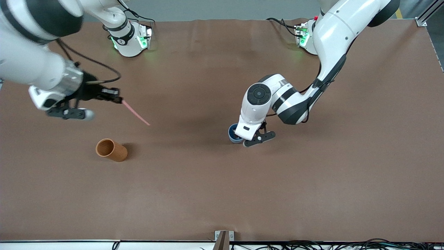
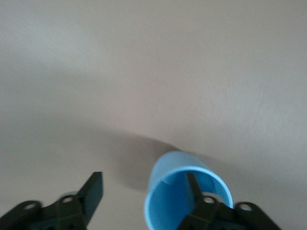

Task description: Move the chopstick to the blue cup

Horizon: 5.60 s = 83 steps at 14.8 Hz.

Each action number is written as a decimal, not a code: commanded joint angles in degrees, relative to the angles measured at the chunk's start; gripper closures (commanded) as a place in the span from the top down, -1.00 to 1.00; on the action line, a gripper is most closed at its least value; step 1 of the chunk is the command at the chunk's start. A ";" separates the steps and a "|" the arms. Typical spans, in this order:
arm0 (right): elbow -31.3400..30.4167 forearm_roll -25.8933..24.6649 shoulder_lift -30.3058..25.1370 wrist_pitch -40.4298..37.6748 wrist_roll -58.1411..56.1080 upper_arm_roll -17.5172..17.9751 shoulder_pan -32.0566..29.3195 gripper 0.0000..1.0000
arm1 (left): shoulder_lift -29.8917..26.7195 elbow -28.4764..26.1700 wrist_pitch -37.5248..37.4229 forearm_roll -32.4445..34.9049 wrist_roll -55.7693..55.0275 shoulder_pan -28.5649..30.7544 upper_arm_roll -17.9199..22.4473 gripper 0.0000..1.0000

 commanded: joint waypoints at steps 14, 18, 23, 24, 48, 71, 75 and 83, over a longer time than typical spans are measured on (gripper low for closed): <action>8.06 -0.31 14.86 21.75 40.63 -0.64 26.40 -0.93 | -32.14 7.45 -31.84 -27.91 73.12 2.40 32.02 1.00; 8.06 -0.49 16.80 24.22 41.61 -0.73 27.72 -0.93 | -35.12 10.73 -37.32 -28.00 73.60 3.19 31.59 1.00; 7.98 -3.21 18.56 25.80 42.05 -0.64 29.74 -0.92 | -35.04 10.55 -37.50 -29.14 70.78 3.19 30.27 1.00; 7.89 -3.30 18.73 25.80 42.05 -0.64 29.92 -0.92 | -35.04 10.55 -37.50 -29.40 70.69 3.19 30.36 1.00; 5.09 -4.70 5.65 7.61 8.51 -1.26 6.48 0.79 | -34.07 10.90 -37.59 -30.46 70.25 4.15 30.71 1.00; 6.04 -15.00 -5.35 -6.18 -24.84 -1.17 -17.98 1.00 | -34.25 10.90 -37.59 -29.76 69.46 4.06 30.80 1.00; 3.77 -15.08 -7.62 -10.76 -24.84 -0.91 -17.45 1.00 | -34.25 10.90 -37.59 -30.02 69.55 4.07 30.71 1.00; -4.50 -14.90 -12.82 -3.38 -24.93 -1.26 -18.68 1.00 | -34.34 10.90 -37.59 -30.20 69.55 4.07 30.71 1.00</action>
